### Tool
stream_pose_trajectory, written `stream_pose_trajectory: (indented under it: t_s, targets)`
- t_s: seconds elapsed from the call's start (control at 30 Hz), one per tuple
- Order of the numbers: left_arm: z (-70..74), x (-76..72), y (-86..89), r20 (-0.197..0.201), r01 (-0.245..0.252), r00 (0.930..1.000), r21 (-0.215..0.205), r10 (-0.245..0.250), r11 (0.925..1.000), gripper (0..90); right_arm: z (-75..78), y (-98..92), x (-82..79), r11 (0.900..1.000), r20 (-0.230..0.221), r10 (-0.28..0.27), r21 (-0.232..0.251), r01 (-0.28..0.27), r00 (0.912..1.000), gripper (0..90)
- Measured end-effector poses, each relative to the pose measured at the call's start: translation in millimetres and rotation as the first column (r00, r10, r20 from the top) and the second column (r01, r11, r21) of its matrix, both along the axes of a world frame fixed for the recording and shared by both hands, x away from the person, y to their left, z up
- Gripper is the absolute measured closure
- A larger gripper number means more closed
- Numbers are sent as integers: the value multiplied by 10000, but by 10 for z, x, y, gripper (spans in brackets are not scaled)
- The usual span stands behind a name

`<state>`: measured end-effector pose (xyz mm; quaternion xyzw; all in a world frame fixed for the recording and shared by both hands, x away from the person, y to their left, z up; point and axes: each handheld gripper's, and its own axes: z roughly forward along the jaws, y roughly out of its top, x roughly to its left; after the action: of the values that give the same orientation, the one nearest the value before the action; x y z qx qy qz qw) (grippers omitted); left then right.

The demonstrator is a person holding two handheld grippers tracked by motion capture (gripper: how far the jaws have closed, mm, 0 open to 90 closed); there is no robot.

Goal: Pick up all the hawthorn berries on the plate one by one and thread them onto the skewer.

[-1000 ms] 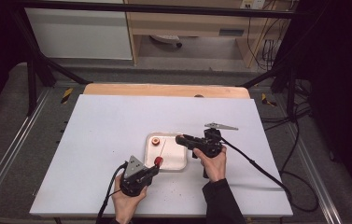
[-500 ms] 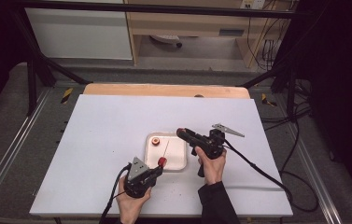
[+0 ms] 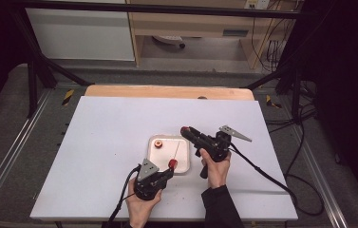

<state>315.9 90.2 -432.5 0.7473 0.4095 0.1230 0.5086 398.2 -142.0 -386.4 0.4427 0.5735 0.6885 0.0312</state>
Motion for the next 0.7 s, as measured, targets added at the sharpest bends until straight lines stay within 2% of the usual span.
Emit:
stream_pose_trajectory:
  t_s: [0.07,0.23,0.37,0.5,0.7]
  targets:
    - [14,6,-21,-13,15,10000,-35,-15,10000,878,1,-2,-4,10000,170,14,37,-14,9999,606]
    - [28,20,-59,-261,139,9995,-439,-151,9989,878,19,-11,-25,9998,596,44,204,-57,9982,606]
    - [51,29,-97,-292,175,9994,-595,-193,9981,878,13,-7,-44,9999,930,32,130,-44,9957,606]
    - [75,39,-93,-310,132,9994,-732,-155,9972,878,9,-4,-56,9999,1050,94,60,-101,9944,606]
    - [80,46,-98,-317,158,9993,-709,-181,9974,879,6,-1,-56,9998,1038,185,63,-192,9944,606]
